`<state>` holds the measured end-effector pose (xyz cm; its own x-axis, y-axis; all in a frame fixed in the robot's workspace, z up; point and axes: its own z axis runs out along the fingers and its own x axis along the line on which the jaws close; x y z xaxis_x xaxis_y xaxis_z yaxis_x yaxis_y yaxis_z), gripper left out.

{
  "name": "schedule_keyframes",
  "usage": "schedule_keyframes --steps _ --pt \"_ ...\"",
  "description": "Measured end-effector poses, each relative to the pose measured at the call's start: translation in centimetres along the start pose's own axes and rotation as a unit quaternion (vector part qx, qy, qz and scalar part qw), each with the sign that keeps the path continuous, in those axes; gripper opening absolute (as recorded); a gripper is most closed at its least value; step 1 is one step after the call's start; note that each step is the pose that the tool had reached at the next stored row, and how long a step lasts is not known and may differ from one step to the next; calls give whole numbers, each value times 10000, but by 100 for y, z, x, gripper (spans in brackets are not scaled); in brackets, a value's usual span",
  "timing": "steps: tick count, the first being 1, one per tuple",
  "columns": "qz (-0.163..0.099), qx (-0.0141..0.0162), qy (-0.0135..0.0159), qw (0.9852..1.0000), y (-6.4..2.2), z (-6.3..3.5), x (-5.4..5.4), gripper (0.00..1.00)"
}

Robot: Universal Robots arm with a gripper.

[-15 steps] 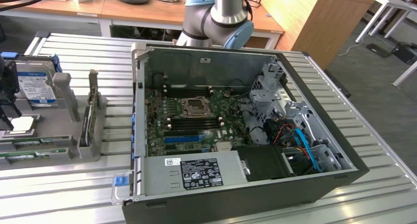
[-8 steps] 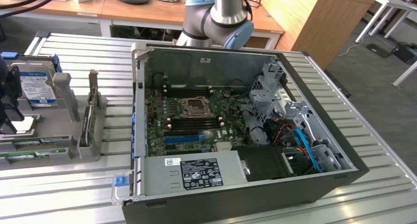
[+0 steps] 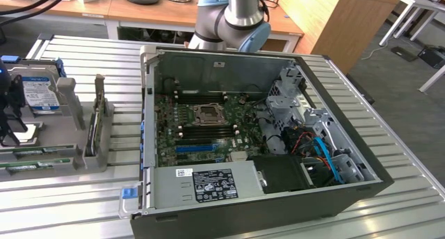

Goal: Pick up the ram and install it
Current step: 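Pick up the ram and move it above insertion slot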

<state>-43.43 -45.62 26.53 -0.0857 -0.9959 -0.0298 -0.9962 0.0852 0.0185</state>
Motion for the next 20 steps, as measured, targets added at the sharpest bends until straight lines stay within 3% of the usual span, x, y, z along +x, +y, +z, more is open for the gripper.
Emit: schedule_keyframes --steps 12,20 --pt "0 1 0 10000 -1 121 4 36" --pt "-1 2 -1 10000 -1 128 7 36"
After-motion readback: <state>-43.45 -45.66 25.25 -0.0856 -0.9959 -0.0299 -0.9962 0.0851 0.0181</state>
